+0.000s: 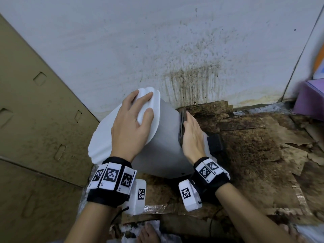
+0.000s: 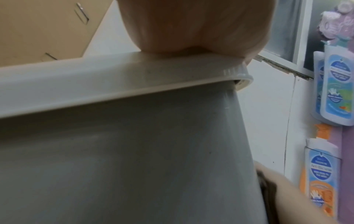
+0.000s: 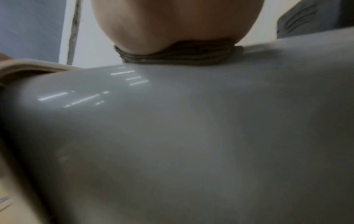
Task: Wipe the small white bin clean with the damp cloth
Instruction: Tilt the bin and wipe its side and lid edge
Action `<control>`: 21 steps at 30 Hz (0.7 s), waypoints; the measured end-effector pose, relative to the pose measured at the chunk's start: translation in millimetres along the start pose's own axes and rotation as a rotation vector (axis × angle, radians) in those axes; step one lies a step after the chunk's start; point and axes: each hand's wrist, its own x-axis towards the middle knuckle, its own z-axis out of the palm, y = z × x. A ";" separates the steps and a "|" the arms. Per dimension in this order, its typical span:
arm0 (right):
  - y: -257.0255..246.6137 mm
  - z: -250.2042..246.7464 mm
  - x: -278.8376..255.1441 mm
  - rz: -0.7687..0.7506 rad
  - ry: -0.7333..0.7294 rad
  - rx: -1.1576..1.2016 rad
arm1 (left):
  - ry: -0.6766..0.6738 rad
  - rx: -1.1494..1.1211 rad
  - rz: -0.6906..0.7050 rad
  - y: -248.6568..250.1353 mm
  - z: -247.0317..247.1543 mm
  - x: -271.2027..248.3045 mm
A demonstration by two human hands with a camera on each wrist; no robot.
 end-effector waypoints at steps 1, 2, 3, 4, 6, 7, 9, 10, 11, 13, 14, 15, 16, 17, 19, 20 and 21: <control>-7.8 4.4 -2.2 -0.026 -0.008 -0.009 | 0.003 -0.003 -0.001 -1.1 -0.9 -0.7; -16.1 9.4 -4.5 -0.056 -0.023 -0.014 | 0.003 -0.003 0.001 -2.1 -1.6 -1.9; -25.2 13.2 -6.5 -0.084 -0.037 -0.006 | 0.001 -0.002 0.007 -2.1 -1.6 -2.9; -34.0 16.6 -7.9 -0.110 -0.047 0.015 | -0.002 0.001 0.017 -1.6 -0.8 -4.0; -49.5 21.8 -8.8 -0.173 -0.056 0.046 | -0.006 0.006 0.040 0.5 1.5 -4.9; -54.3 24.1 -9.5 -0.205 -0.062 0.048 | -0.008 0.009 0.046 1.2 2.2 -5.7; -56.7 26.5 -10.1 -0.264 -0.072 0.037 | -0.013 0.009 0.047 1.4 2.6 -6.2; -55.2 26.2 -10.2 -0.297 -0.074 0.019 | -0.016 0.004 0.042 1.4 2.3 -6.0; -51.9 25.0 -9.9 -0.331 -0.074 0.003 | -0.020 0.000 0.037 1.4 2.2 -5.6; -44.1 20.3 -9.3 -0.376 -0.074 -0.007 | -0.031 -0.002 0.032 2.0 2.2 -4.0; -39.4 17.6 -8.7 -0.383 -0.073 -0.003 | -0.033 -0.001 0.033 2.9 2.4 -3.4; -35.1 13.7 -7.9 -0.380 -0.076 0.005 | -0.033 -0.001 0.036 4.3 3.1 -2.7; -29.9 11.3 -7.4 -0.362 -0.079 0.020 | -0.036 -0.001 0.038 4.7 3.5 -2.5; -24.0 7.6 -5.8 -0.338 -0.080 0.032 | -0.040 -0.002 0.041 6.0 4.4 -1.7; -7.6 1.2 -3.1 -0.278 -0.079 0.037 | -0.046 -0.002 0.041 6.5 4.7 -1.4; 2.4 -2.5 -1.4 -0.241 -0.077 0.028 | -0.044 -0.005 0.039 6.1 4.0 -0.7; 12.7 -6.3 -0.4 -0.198 -0.077 0.017 | -0.039 -0.012 0.035 4.9 2.8 -0.3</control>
